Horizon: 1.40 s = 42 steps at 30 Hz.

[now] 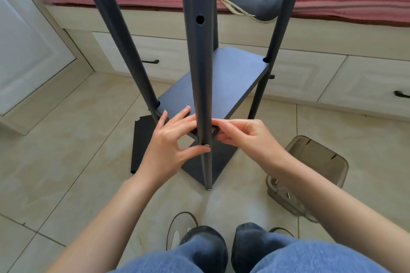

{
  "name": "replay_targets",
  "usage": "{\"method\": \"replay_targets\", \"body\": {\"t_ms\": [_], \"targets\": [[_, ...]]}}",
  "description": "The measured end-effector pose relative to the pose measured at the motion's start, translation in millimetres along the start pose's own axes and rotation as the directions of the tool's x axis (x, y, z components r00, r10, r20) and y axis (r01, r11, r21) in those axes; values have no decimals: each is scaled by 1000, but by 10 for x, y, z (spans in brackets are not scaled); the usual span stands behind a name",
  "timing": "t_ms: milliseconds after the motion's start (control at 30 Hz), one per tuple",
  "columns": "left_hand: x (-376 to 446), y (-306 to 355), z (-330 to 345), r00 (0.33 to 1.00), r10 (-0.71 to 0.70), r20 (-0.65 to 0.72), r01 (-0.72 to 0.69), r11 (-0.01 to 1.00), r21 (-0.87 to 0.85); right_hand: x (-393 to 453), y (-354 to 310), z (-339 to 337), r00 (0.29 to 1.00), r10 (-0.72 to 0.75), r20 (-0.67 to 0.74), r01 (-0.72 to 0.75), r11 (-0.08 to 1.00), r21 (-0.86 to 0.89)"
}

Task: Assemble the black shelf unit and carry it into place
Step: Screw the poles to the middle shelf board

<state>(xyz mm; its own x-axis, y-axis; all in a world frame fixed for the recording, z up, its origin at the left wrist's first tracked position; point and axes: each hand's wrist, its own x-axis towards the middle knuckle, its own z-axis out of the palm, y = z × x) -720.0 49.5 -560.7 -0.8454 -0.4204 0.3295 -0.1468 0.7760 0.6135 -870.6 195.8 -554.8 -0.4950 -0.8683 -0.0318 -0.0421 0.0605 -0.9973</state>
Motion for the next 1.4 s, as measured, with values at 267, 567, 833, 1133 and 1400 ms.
{"method": "replay_targets", "body": {"t_ms": [267, 567, 833, 1133, 1400], "targets": [[0, 49, -28, 1000, -24, -3, 24, 999, 36, 106, -29, -59, 933, 273, -235, -197, 933, 300], [-7, 142, 11, 998, -35, 43, 30, 994, 105, 267, -153, 43, 919, 386, -80, -362, 907, 213], [-36, 124, 30, 998, -16, 56, 6, 987, 162, 268, -154, 2, 928, 371, -40, -362, 920, 153], [-34, 160, 20, 999, -20, 34, 15, 989, 145, -101, 420, -886, 888, 335, -315, -382, 919, -101], [-17, 190, 41, 1000, -27, 14, 25, 986, 166, -402, 1504, -1531, 699, 560, -445, -705, 645, -295]]}}
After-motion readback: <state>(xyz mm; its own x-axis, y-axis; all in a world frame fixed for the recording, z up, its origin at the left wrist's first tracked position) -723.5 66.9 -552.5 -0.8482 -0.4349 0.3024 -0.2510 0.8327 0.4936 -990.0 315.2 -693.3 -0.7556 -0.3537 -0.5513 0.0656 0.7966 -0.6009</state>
